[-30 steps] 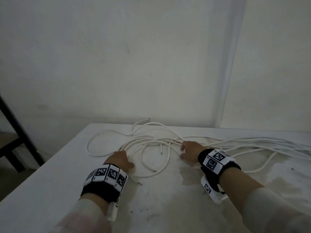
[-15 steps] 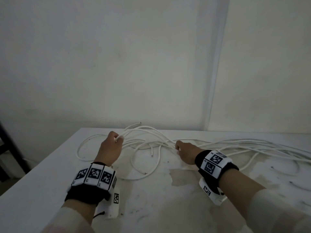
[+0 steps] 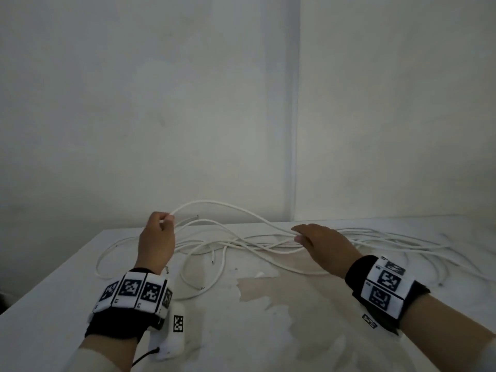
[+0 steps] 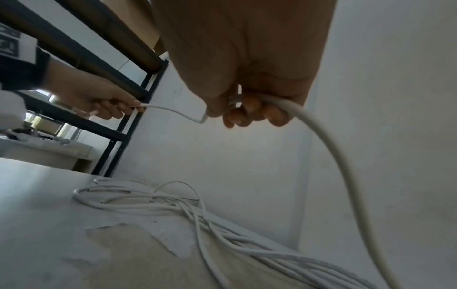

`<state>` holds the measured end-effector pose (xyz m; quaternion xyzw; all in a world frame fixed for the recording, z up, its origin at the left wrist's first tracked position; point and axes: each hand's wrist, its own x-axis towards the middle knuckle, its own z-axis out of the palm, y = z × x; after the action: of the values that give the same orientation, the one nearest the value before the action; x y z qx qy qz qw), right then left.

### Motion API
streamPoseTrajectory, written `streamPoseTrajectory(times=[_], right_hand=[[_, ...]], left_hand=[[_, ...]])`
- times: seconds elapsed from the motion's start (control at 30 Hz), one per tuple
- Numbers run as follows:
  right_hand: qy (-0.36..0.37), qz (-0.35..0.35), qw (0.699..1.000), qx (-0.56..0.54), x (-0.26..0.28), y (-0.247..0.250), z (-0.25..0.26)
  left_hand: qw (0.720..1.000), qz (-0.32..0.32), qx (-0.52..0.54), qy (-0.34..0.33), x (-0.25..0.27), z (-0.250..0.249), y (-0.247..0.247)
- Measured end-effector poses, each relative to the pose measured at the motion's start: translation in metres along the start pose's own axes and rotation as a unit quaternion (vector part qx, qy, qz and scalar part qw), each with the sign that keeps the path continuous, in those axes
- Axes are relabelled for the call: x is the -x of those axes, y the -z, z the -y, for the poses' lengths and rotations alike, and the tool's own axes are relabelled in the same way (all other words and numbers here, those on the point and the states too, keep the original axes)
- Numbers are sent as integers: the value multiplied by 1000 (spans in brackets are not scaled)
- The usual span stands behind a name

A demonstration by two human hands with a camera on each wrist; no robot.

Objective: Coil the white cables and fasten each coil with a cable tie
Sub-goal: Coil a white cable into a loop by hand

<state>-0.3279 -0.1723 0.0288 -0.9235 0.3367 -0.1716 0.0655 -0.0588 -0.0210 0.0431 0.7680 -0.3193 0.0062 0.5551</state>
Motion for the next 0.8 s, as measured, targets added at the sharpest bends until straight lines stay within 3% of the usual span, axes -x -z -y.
streamPoseTrajectory(times=[0.1, 0.23, 0.43, 0.6, 0.8], right_hand=[[49, -75, 996, -8, 18, 15, -13], [142, -128, 978, 84, 35, 21, -24], [230, -169, 951, 118, 49, 25, -14], [275, -195, 939, 74, 48, 34, 6], [266, -195, 943, -50, 41, 43, 30]], left_hand=[[1000, 4, -5, 5, 6, -11, -1], [997, 56, 45, -15, 20, -35, -12], [978, 139, 74, -136, 53, -66, -36], [964, 196, 43, -177, 68, -74, -51], [955, 248, 82, -143, 87, -82, -60]])
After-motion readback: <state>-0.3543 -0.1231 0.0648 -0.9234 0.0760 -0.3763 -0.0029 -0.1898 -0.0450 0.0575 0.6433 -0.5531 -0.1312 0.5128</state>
